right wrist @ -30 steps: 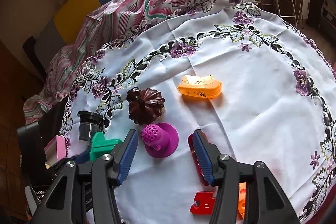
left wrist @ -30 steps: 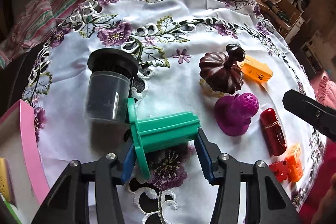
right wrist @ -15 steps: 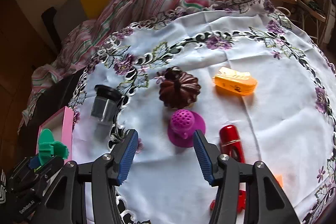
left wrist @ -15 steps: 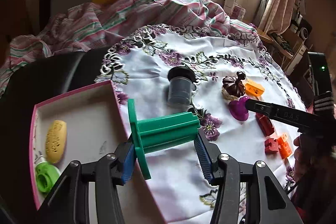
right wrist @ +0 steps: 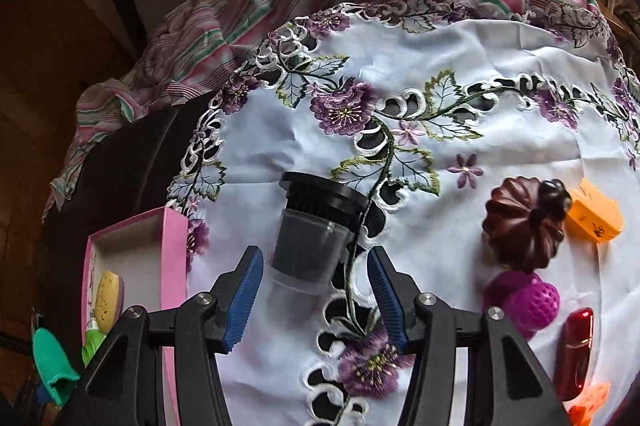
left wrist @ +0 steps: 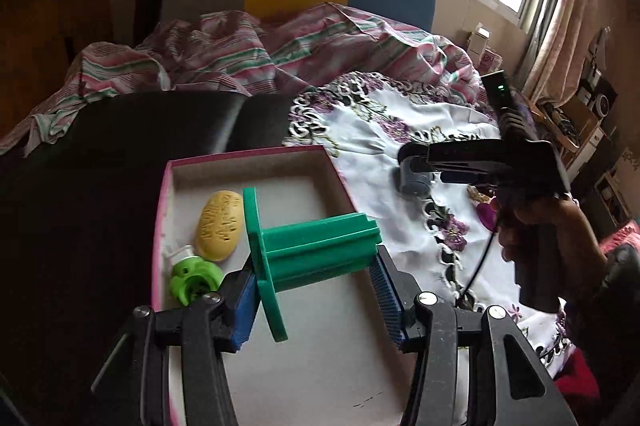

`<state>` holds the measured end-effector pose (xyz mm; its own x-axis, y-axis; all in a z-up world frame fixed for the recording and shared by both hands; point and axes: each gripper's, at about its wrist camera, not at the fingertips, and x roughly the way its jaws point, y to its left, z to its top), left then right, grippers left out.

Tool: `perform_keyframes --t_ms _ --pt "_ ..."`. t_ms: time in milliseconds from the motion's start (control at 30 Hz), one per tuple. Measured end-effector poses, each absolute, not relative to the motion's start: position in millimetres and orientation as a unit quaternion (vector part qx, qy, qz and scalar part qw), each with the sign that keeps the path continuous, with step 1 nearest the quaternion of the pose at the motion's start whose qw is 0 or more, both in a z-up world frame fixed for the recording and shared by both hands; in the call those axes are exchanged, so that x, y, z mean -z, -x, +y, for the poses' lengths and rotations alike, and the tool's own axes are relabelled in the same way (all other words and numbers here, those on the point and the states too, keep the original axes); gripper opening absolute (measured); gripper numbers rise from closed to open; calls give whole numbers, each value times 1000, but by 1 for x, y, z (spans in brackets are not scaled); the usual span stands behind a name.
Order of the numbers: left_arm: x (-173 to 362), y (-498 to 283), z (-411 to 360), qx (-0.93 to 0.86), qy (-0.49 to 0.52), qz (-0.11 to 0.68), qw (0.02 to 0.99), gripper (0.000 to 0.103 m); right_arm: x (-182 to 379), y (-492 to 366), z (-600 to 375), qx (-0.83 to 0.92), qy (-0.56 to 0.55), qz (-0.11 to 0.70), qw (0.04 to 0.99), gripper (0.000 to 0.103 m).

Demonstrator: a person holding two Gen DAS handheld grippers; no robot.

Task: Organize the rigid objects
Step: 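Carry the green spool toward the tray while the right tool grasps the black cup, then lower the green spool into the tray and open the left tool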

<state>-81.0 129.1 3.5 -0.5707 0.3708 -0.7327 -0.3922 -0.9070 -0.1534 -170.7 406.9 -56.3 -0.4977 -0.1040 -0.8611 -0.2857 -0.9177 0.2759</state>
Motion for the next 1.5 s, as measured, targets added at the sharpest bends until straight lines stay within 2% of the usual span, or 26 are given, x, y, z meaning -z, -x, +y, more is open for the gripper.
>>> perform_keyframes --t_ms 67,100,233,600,833,1167,1500 --pt "-4 81 119 -888 410 9 208 52 66 185 404 -838 505 200 61 55" --pt "-3 80 115 -889 410 7 204 52 70 191 401 -835 509 197 65 49" --pt "-1 77 99 -895 408 6 181 52 78 198 388 -835 522 158 71 45" --pt "6 66 80 -904 401 17 144 52 46 106 353 -852 522 28 -5 45" --pt "3 52 83 -909 390 35 143 52 73 63 362 -842 539 22 14 45" --pt "-6 37 89 -916 371 57 139 52 80 61 369 -846 531 44 7 44" --pt "-5 33 91 -916 371 68 138 52 91 63 359 -839 544 13 15 43"
